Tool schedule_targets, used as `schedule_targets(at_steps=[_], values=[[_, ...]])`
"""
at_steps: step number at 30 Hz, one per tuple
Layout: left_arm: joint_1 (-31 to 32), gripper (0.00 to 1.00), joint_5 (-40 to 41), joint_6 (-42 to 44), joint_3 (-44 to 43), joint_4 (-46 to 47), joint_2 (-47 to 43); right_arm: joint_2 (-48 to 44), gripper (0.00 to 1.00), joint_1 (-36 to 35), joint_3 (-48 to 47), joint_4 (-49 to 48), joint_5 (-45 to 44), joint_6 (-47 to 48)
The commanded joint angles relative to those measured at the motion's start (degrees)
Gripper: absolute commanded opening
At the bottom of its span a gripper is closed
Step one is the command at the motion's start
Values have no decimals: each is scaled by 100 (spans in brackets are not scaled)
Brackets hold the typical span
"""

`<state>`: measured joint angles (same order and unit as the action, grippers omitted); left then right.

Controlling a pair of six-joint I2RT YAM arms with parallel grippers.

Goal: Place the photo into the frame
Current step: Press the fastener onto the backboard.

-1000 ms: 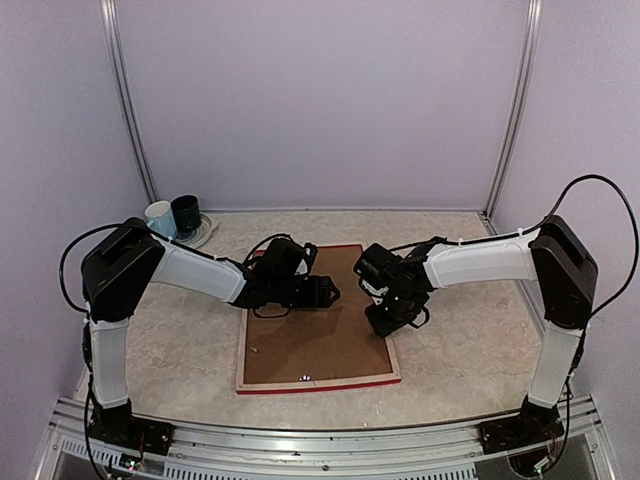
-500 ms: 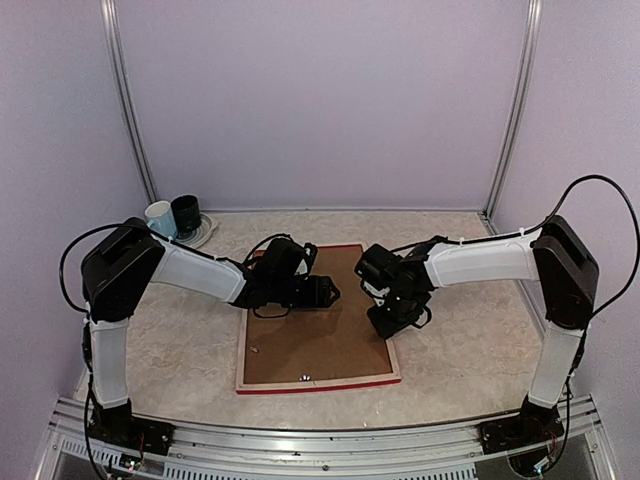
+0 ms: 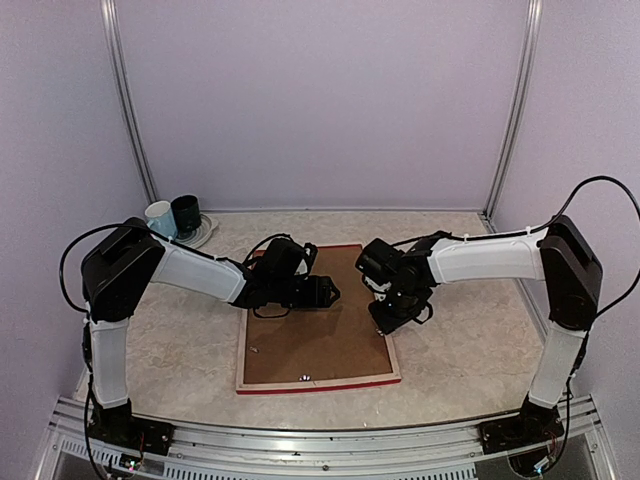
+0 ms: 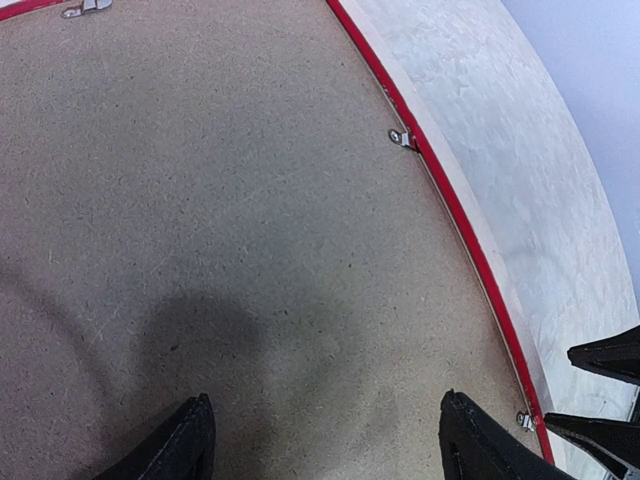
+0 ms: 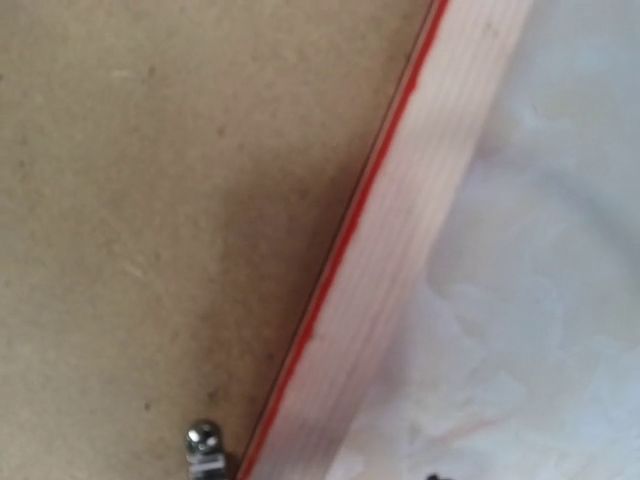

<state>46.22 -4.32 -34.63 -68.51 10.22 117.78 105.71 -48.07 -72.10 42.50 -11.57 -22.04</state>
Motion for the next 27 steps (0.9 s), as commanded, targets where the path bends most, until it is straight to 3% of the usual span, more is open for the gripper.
schedule_targets(at_steps=[1,27], values=[[1,76,-39,-104,127,-626,288,-55,44,44,-61,44,6,49],[1,76,-34,-107,119,-635,334,708,39,42,265,182,67,109]])
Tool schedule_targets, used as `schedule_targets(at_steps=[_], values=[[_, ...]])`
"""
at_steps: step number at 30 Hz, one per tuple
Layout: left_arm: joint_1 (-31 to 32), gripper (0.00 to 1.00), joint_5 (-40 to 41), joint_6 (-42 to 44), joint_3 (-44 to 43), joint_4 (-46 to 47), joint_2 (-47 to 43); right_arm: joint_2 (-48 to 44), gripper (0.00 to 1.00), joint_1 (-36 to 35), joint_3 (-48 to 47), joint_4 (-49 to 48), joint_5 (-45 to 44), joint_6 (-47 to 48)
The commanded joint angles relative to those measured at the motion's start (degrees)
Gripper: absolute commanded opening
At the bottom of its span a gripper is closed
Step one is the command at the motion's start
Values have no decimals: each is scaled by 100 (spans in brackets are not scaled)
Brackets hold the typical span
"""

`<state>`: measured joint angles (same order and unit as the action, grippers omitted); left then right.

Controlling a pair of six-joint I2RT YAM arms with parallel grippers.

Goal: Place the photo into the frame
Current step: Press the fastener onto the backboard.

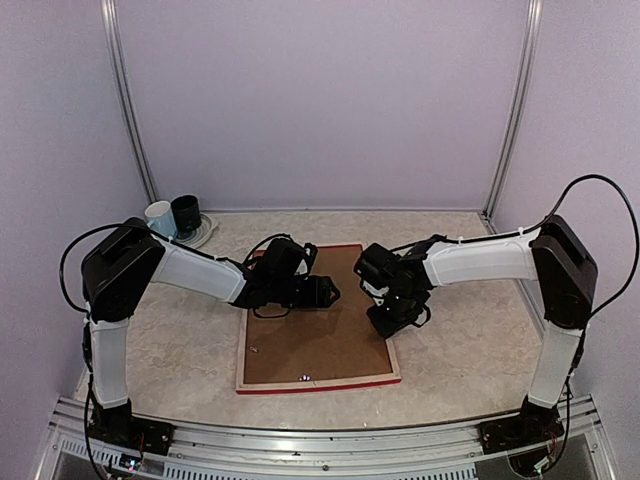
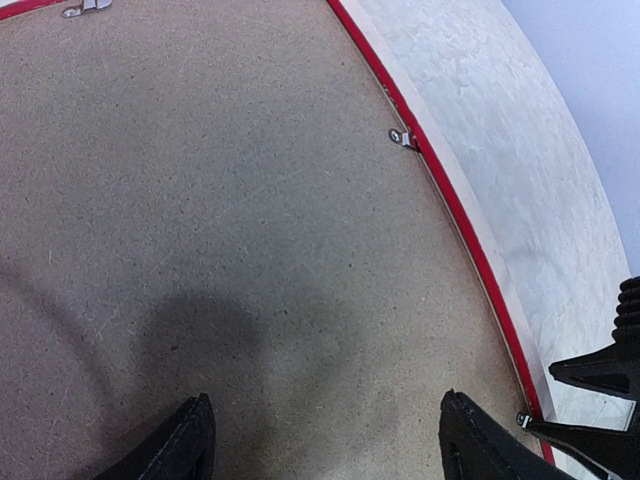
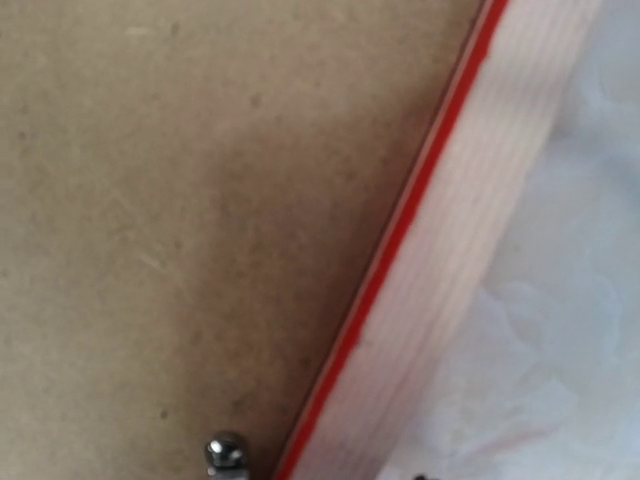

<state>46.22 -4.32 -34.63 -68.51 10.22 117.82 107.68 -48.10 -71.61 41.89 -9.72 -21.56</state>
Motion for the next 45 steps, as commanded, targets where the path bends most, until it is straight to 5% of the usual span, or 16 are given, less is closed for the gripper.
schedule_targets(at_steps=[1,14,24,28,36,45], values=[[1,77,-33,-105,119,-635,329,557,38,46,224,282,-152,59],[1,76,-42,-105,129,-635,304,980,38,10,209,713,-480,38],[1,76,-65,-114,161,-620,234,749,36,116,304,339,241,-206],[10,77,-63,-119,179,-616,202,740,31,116,149,704,-256,-267],[1,76,-25,-116,198,-618,154,785,8,116,108,704,-346,-352],[-3,76,-55,-123,193,-600,181,696,0,116,144,577,-259,-440]])
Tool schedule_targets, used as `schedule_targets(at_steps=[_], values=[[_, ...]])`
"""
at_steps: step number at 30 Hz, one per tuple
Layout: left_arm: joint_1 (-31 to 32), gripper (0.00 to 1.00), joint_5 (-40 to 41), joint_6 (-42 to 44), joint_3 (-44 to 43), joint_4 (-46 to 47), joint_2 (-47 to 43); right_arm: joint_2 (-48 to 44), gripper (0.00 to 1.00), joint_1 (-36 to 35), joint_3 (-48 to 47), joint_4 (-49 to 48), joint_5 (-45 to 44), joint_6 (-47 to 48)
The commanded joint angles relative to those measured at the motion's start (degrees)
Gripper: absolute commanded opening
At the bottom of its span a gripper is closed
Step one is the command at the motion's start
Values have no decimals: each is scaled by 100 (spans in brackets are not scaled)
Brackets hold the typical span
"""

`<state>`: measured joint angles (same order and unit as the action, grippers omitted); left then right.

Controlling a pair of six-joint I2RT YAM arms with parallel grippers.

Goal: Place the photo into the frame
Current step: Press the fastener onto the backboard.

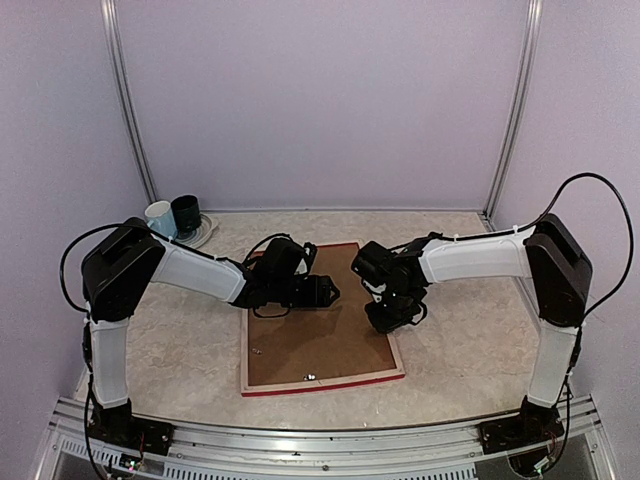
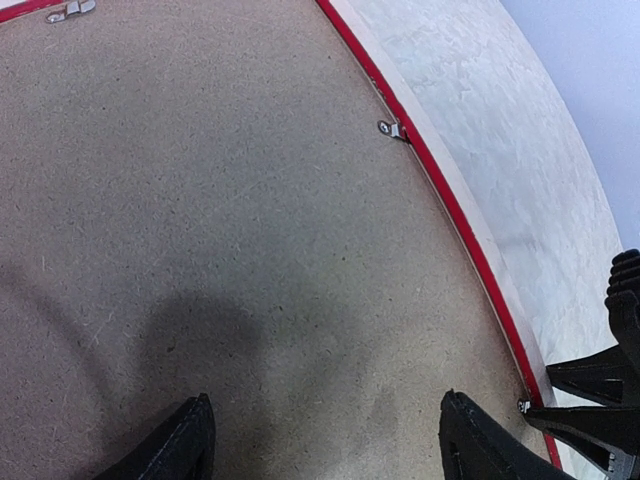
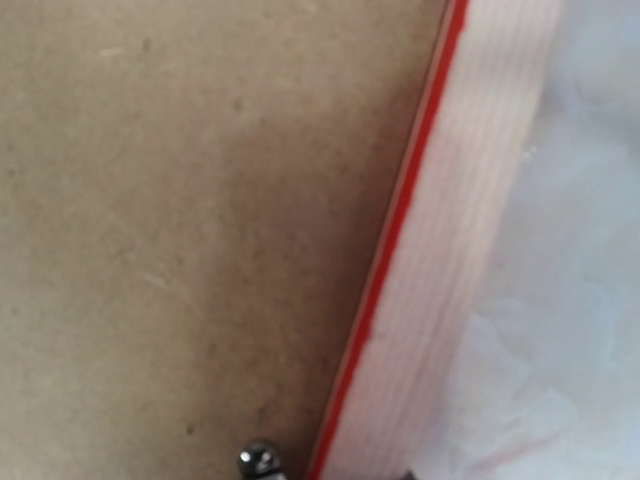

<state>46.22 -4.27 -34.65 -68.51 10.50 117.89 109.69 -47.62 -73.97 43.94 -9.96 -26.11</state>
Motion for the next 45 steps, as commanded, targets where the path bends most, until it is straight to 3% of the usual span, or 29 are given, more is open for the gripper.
schedule_targets(at_steps=[1,6,8,9,14,23,25,28,32,37,45], values=[[1,77,-64,-121,198,-629,173,492,0,68,373,389,-235,-1],[-7,76,-54,-118,219,-629,135,439,0,49,338,328,-139,-185],[-24,77,-48,-131,250,-612,100,279,27,46,342,272,-76,-303],[-39,77,-51,-137,270,-592,89,175,33,56,341,261,-70,-354],[-92,77,36,-188,440,-472,-90,-567,54,159,305,179,-62,-468],[-204,81,243,-146,815,-198,-668,-1838,76,424,1039,-773,157,-445],[-217,84,291,-100,858,-214,-897,-1919,78,448,1189,-942,186,-374],[-212,99,483,-84,910,-338,-1234,-1916,79,447,1360,-1088,60,-298],[-192,99,863,-217,1177,-622,-1690,-1838,75,456,1451,-1247,146,-261],[-155,99,955,-383,1709,-639,-1984,-1408,66,424,1096,-875,-377,-132],[199,98,926,-396,1285,-524,-1675,-424,63,-20,62,-335,-1233,-30]])
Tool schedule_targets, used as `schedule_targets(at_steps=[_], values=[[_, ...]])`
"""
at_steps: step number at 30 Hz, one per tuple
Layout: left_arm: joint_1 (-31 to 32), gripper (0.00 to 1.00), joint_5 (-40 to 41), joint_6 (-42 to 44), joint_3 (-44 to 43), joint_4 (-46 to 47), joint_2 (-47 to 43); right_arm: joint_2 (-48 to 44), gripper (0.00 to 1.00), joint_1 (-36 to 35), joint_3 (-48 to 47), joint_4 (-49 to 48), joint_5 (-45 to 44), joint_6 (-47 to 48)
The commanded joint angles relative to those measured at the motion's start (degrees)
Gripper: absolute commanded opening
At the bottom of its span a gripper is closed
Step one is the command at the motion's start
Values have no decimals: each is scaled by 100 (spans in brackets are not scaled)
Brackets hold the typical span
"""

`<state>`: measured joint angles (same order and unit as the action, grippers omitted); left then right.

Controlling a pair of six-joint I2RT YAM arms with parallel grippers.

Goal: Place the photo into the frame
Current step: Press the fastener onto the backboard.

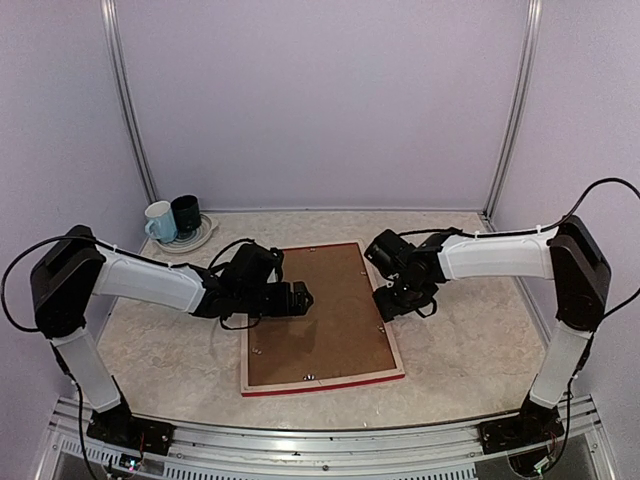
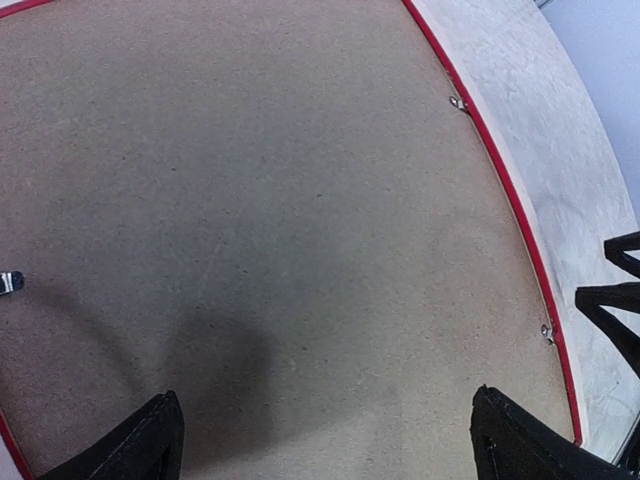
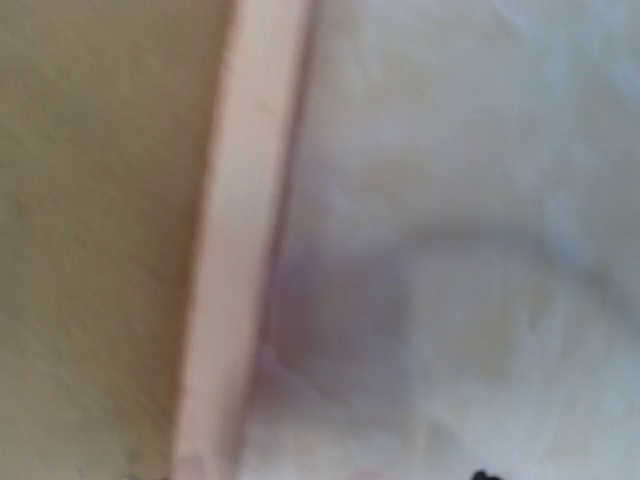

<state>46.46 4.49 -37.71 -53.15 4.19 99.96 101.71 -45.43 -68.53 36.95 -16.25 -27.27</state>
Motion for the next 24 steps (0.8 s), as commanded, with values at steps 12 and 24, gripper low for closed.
schedule_targets(at_steps=[12,24], values=[[619,92,-326,-517,40,1012,649,1484,64,-646,-1351,1646,-1801,-291],[751,77,-70,-937,5,996,1333,1832,64,-987,-1461,2677,-1899,-901]])
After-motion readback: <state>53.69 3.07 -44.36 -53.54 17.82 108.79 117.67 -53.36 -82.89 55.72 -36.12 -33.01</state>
